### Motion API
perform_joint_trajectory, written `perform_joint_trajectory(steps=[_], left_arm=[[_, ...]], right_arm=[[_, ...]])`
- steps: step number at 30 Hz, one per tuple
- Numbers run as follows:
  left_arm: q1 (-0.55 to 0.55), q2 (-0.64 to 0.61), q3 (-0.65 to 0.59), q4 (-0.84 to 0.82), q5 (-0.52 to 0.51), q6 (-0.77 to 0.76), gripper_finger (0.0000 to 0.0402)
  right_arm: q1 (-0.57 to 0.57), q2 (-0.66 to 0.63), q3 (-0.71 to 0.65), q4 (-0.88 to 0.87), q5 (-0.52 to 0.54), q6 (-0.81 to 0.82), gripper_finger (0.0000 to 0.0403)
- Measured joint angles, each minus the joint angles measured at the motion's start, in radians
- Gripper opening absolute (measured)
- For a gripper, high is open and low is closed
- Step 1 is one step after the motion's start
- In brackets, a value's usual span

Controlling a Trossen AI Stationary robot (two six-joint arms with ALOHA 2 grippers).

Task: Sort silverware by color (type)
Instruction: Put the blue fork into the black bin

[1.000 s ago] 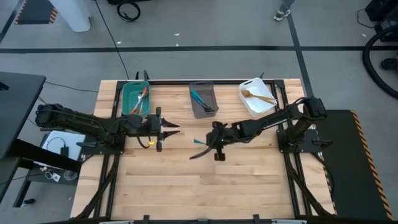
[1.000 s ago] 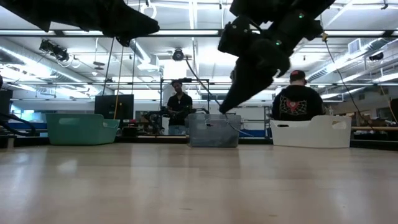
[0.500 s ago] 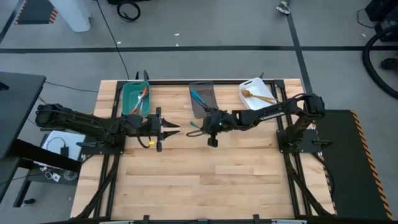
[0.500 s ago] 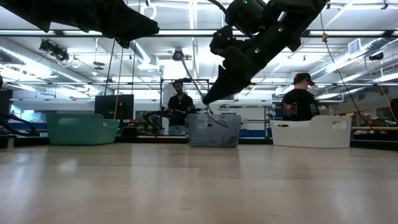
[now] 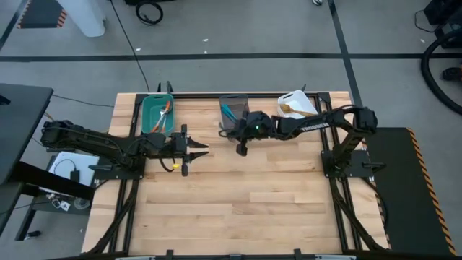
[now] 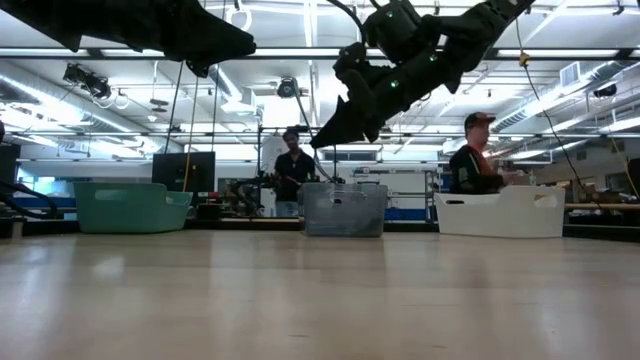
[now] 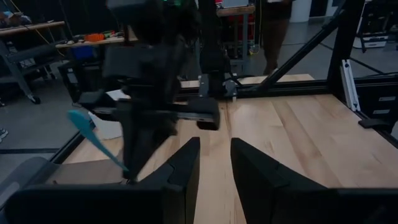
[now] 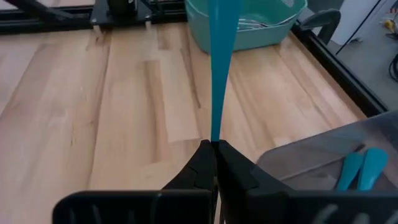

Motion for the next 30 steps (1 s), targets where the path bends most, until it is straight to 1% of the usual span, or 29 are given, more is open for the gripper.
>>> perform_joint_trajectory(steps=[2,7,15,30], left_arm=[[0.000,0.000,0.000,0.000,0.000,0.000,0.0098],[0.000,0.000,0.000,0.000,0.000,0.000,0.0098],[0.000,0.000,0.000,0.000,0.000,0.000,0.0098],[0.000,0.000,0.000,0.000,0.000,-0.001,0.0098]], right_arm=[[-0.020,0.000,0.019,-0.011,-0.029,0.001,0.0011],[-0.052,0.000,0.100,-0.069,-0.059,-0.013,0.0011],[-0.113,0.000,0.199,-0.159,-0.060,-0.055,0.0011],[-0.245,0.005,0.206,-0.181,-0.076,-0.104,0.0010]])
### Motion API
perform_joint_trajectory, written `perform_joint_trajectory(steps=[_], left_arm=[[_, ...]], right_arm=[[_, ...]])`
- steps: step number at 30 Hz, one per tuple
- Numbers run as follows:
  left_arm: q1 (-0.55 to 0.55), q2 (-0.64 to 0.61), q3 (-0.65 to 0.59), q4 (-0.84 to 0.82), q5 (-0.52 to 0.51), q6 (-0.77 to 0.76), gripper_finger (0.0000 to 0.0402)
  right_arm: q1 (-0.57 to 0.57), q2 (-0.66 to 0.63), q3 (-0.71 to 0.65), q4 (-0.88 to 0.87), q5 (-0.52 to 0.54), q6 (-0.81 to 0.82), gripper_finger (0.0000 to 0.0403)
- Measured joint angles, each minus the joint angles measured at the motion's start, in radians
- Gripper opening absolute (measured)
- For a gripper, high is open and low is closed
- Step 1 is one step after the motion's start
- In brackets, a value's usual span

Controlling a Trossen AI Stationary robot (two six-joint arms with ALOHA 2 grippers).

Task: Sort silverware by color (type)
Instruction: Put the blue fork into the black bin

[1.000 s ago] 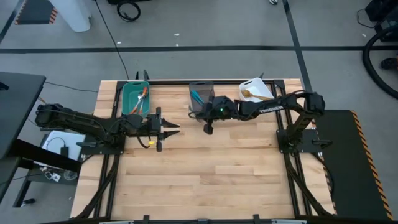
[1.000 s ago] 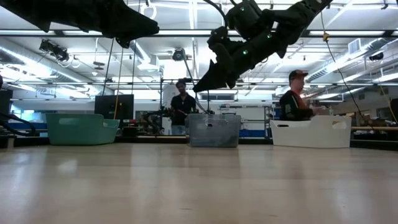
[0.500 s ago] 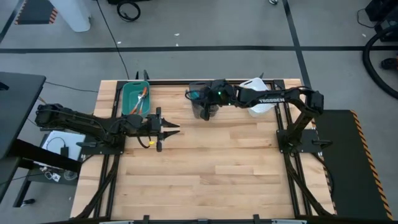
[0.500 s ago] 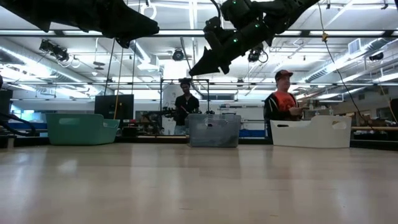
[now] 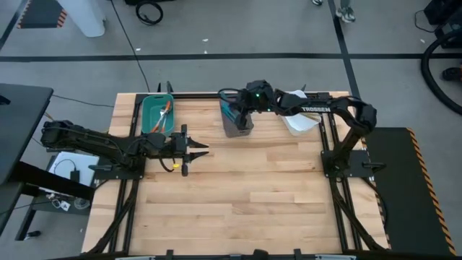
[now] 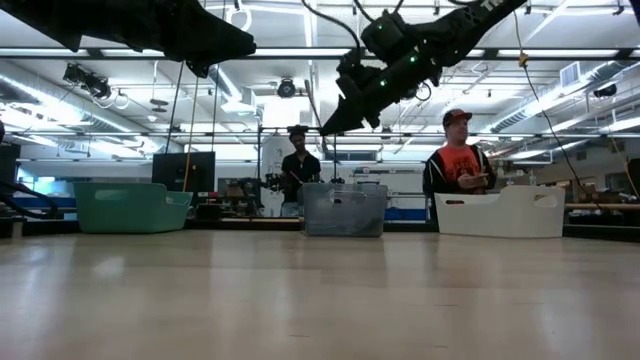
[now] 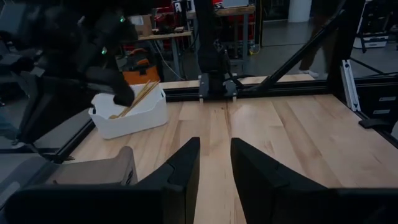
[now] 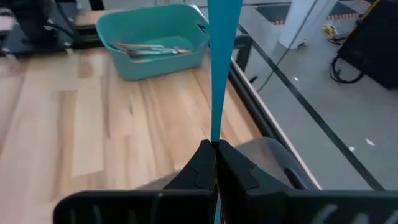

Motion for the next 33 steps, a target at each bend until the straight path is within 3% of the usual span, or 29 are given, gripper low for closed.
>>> perform_joint_trajectory(steps=[13,33], left_arm=[[-0.002,0.000,0.001,-0.012,0.000,-0.001,0.0098],[-0.001,0.000,0.001,-0.015,0.000,0.000,0.0098]], right_arm=[[-0.062,0.130,-0.002,-0.053,-0.039,0.059,0.0009],[-0.069,0.127,-0.002,-0.254,-0.056,0.182,0.0009]])
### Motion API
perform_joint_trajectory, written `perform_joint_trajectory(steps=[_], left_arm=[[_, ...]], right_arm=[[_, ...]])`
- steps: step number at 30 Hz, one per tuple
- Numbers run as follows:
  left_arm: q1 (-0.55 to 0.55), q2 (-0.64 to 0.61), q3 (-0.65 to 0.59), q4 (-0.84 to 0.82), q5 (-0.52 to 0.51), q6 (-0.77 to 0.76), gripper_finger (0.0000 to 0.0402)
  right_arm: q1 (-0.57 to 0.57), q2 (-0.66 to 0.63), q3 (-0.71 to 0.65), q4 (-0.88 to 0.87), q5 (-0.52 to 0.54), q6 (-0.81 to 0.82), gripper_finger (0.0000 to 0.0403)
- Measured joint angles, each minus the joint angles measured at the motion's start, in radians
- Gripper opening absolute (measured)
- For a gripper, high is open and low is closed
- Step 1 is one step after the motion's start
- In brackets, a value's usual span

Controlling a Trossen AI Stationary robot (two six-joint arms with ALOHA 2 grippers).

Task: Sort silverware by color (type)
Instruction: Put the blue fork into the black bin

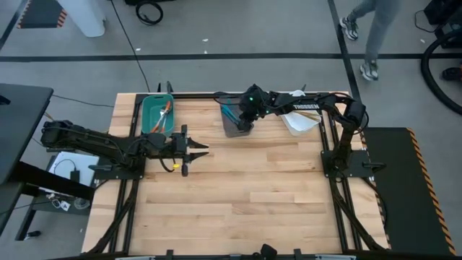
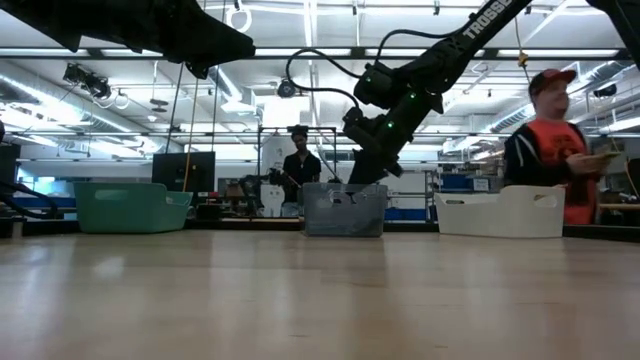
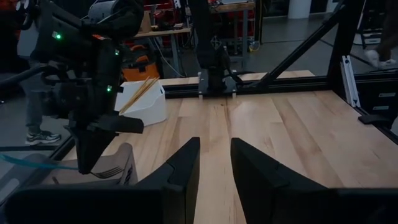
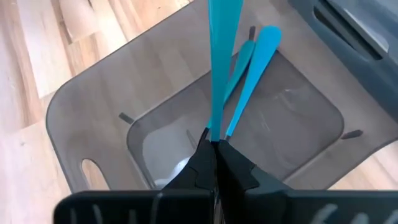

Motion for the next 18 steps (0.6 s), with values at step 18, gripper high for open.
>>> perform_joint_trajectory(steps=[18], left_arm=[[0.000,0.000,0.000,0.000,0.000,-0.016,0.0098]], right_arm=[[0.000,0.000,0.000,-0.024,-0.027,0.087,0.0046]])
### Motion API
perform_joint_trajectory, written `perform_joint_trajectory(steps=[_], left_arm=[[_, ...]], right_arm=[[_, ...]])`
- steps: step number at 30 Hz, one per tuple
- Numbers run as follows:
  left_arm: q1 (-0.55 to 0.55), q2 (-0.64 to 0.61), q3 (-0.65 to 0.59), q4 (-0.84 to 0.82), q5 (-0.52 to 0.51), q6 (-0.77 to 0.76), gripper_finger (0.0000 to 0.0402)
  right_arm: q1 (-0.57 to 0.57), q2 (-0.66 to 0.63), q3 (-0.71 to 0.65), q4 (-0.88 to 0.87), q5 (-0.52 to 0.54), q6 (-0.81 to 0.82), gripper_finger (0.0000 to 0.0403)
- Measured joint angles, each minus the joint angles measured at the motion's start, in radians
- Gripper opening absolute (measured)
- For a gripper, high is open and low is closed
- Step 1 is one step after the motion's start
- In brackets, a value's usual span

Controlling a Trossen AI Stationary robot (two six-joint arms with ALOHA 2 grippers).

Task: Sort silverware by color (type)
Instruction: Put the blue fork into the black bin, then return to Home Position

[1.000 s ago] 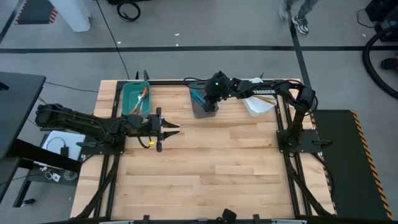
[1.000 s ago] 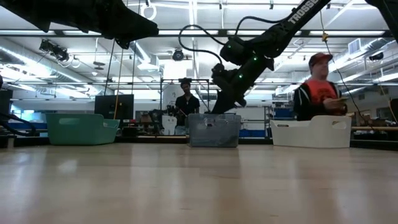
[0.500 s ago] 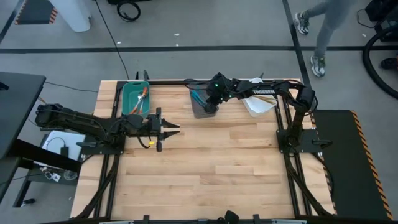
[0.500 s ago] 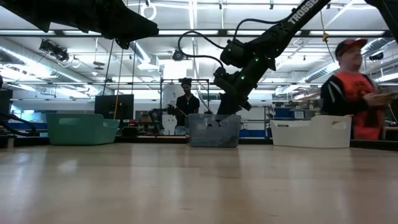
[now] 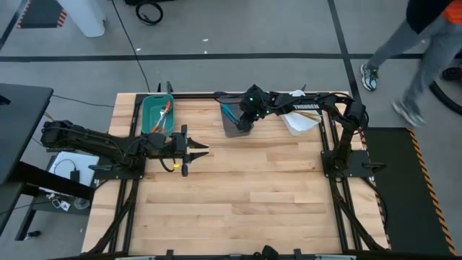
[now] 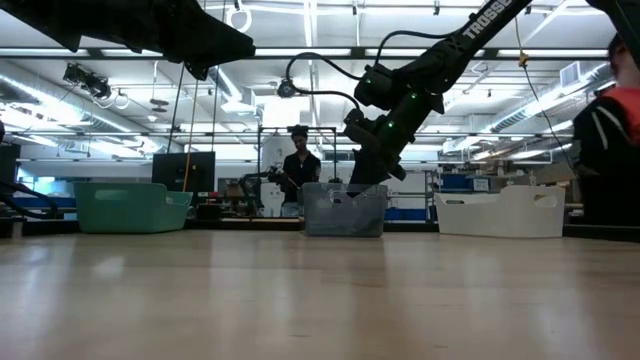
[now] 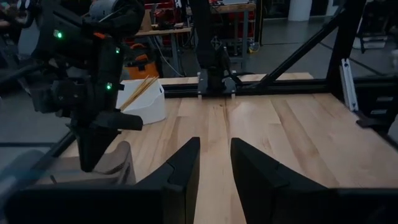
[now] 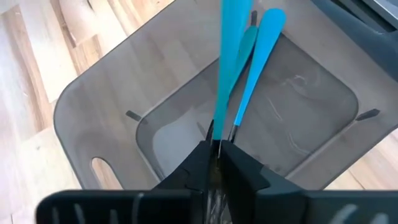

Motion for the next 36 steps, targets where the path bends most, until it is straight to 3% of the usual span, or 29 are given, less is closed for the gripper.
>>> perform_joint_trajectory(steps=[12,23,36], left_arm=[[0.000,0.000,0.000,0.000,0.000,-0.036,0.0098],[0.000,0.000,0.000,0.000,0.000,-0.035,0.0098],[0.009,-0.014,0.000,-0.036,0.000,-0.036,0.0098]], right_arm=[[-0.023,-0.009,0.000,-0.004,-0.035,0.013,0.0071],[-0.043,-0.108,0.001,-0.006,-0.056,0.013,0.0072],[-0.055,-0.256,0.000,-0.159,-0.018,-0.024,0.0071]])
